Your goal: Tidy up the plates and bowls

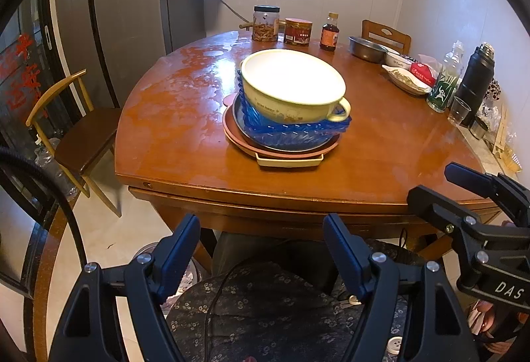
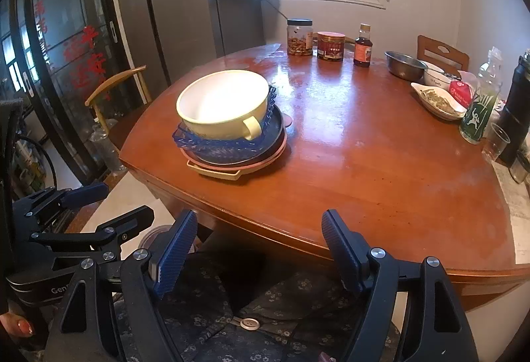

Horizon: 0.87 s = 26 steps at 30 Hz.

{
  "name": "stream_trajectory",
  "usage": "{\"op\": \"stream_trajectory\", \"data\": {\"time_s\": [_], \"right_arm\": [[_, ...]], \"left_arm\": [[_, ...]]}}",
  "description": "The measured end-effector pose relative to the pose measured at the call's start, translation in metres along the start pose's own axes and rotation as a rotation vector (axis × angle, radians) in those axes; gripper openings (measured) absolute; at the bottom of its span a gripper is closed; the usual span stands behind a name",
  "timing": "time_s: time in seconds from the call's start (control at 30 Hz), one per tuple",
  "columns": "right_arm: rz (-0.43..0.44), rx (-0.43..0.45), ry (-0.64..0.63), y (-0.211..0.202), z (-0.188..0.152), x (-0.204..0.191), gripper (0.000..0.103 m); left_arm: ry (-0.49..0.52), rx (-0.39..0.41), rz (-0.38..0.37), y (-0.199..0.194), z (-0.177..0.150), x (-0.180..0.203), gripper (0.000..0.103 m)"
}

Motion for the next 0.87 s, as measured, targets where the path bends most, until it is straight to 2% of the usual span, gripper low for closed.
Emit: {"op": "stream_trajectory", "data": {"time_s": [0.87], "right_arm": [[-0.018,0.005,-0.001,-0.0018,0.0016,0.0011,0.079]], "left_arm": [[0.006,-0.015,0.012,0.0032,-0.0044,-0.0005,0.076]]}}
Point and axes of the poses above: each gripper's, at about its wrist camera, not at the fingertips, and y roughly the way its jaws point, x to its right, z to its top, the point moved 4 cm from there along y, roughly the way its jaws point, and after that the axes turned 7 degrees about x, right-handed, at the moved point
